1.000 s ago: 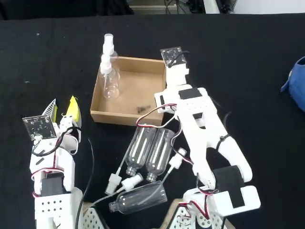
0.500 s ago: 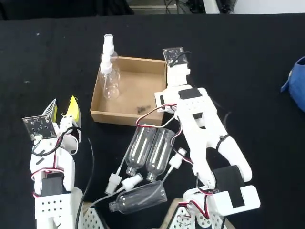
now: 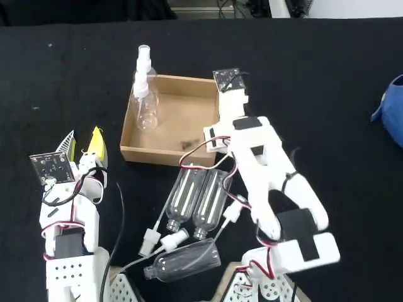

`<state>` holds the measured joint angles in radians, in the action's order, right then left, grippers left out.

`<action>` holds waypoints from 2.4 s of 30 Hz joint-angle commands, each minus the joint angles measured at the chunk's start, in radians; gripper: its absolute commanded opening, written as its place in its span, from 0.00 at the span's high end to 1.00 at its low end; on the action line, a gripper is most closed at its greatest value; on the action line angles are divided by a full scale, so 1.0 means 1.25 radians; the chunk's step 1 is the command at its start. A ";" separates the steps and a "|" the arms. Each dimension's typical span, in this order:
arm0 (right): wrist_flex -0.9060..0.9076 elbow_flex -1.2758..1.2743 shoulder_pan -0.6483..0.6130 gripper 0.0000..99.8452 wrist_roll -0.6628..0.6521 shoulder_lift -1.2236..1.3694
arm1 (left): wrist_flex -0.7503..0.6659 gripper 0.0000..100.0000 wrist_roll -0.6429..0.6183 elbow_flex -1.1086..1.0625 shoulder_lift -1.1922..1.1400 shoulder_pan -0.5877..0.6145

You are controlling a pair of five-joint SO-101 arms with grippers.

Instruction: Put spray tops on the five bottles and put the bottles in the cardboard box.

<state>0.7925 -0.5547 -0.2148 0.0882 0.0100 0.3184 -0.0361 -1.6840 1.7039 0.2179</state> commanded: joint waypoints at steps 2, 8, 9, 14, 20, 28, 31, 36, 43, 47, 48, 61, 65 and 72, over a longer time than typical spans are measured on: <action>-0.021 0.060 0.010 0.85 0.006 0.019 | 0.002 0.97 -0.005 -0.013 0.007 -0.006; -0.022 0.061 0.016 1.00 -0.018 0.020 | 0.002 0.97 -0.005 -0.013 0.007 -0.008; -0.020 0.064 0.016 0.98 -0.037 0.020 | 0.002 0.97 -0.005 -0.013 0.007 -0.008; -0.016 0.072 0.017 0.99 -0.080 0.021 | 0.002 0.97 -0.005 -0.013 0.007 -0.008; -0.016 0.072 0.026 0.99 -0.081 0.021 | 0.002 0.97 -0.005 -0.013 0.007 -0.007; -0.016 0.088 0.066 0.99 -0.125 0.026 | 0.002 0.97 -0.005 -0.013 0.007 -0.008; -0.020 0.089 0.069 0.99 -0.125 0.026 | 0.002 0.97 -0.005 -0.013 0.007 -0.008; -0.015 0.083 0.069 0.99 -0.118 0.028 | 0.002 0.97 -0.005 -0.013 0.007 -0.007; -0.021 0.067 0.087 0.99 -0.054 0.024 | 0.002 0.97 -0.005 -0.013 0.009 -0.004; -0.016 0.063 0.083 0.99 -0.048 0.021 | 0.002 0.97 -0.005 -0.013 0.009 -0.004; -0.015 0.063 0.085 0.99 -0.036 0.021 | 0.002 0.97 -0.005 -0.013 0.009 -0.004; -0.014 0.074 0.015 0.80 -0.065 0.008 | 0.002 0.97 -0.005 -0.013 0.009 -0.004; 0.021 0.088 0.011 0.78 -0.074 -0.060 | 0.002 0.97 -0.005 -0.013 0.009 -0.004; 0.198 0.131 0.011 0.79 -0.099 -0.215 | 0.002 0.97 -0.005 -0.014 0.009 -0.003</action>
<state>0.9429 -0.4611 -0.1826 0.0008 -0.1465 0.3184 -0.0361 -1.6840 1.7039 0.2179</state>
